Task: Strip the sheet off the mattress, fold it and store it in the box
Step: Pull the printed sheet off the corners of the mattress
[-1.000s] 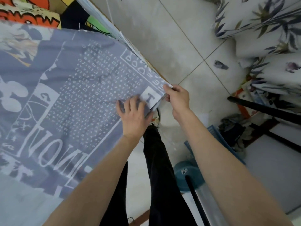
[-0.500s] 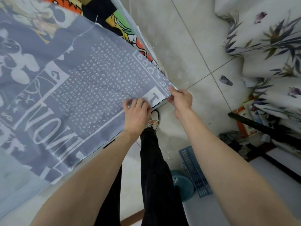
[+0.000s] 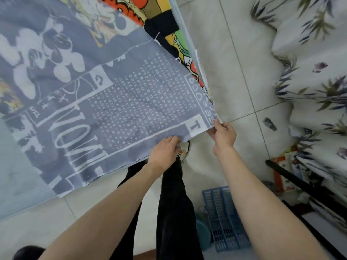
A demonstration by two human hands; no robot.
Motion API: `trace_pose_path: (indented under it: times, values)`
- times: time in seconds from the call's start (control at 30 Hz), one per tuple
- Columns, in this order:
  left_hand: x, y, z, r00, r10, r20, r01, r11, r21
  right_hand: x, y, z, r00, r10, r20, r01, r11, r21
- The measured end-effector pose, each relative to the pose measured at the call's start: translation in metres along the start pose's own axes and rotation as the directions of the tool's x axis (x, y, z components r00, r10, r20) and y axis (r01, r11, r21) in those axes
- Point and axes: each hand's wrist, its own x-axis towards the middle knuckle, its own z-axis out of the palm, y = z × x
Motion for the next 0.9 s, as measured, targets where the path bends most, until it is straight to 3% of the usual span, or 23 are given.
trace_pose_path:
  times: [0.07,0.17,0.23,0.33,0.43,0.57,0.73,0.9]
  values:
    - [-0.017,0.001,-0.023,0.986,-0.024,0.164,0.031,0.999,-0.043,-0.02,-0.007,-0.01,1.0,-0.002,-0.01,0.001,0.989,-0.145]
    - [-0.063,0.001,-0.075,0.96,-0.13,0.249,0.158,0.983,-0.094,-0.072,-0.031,-0.037,0.998,-0.017,0.065,0.045,0.888,-0.458]
    - [-0.1,-0.001,-0.114,0.928,-0.176,0.328,0.204,0.978,-0.053,-0.118,-0.051,-0.058,0.98,0.059,0.191,0.078,0.768,-0.636]
    - [-0.155,-0.004,-0.181,0.889,-0.261,0.376,0.261,0.964,0.053,-0.185,-0.083,-0.091,0.936,0.172,0.307,0.188,0.492,-0.85]
    - [-0.189,0.001,-0.234,0.845,-0.392,0.364,0.387,0.918,0.091,-0.225,-0.116,-0.115,0.927,0.127,0.353,0.292,0.348,-0.891]
    - [-0.182,0.037,-0.272,0.847,-0.427,0.316,0.47,0.88,-0.069,-0.23,-0.172,-0.126,0.941,0.016,0.339,0.327,0.221,-0.919]
    - [-0.103,0.099,-0.281,0.818,-0.496,0.29,0.566,0.783,-0.258,-0.16,-0.255,-0.127,0.92,0.181,0.349,0.364,-0.058,-0.93]
    - [-0.034,0.164,-0.306,0.718,-0.631,0.293,0.672,0.521,-0.526,-0.087,-0.39,-0.089,0.869,0.322,0.377,0.473,-0.315,-0.823]
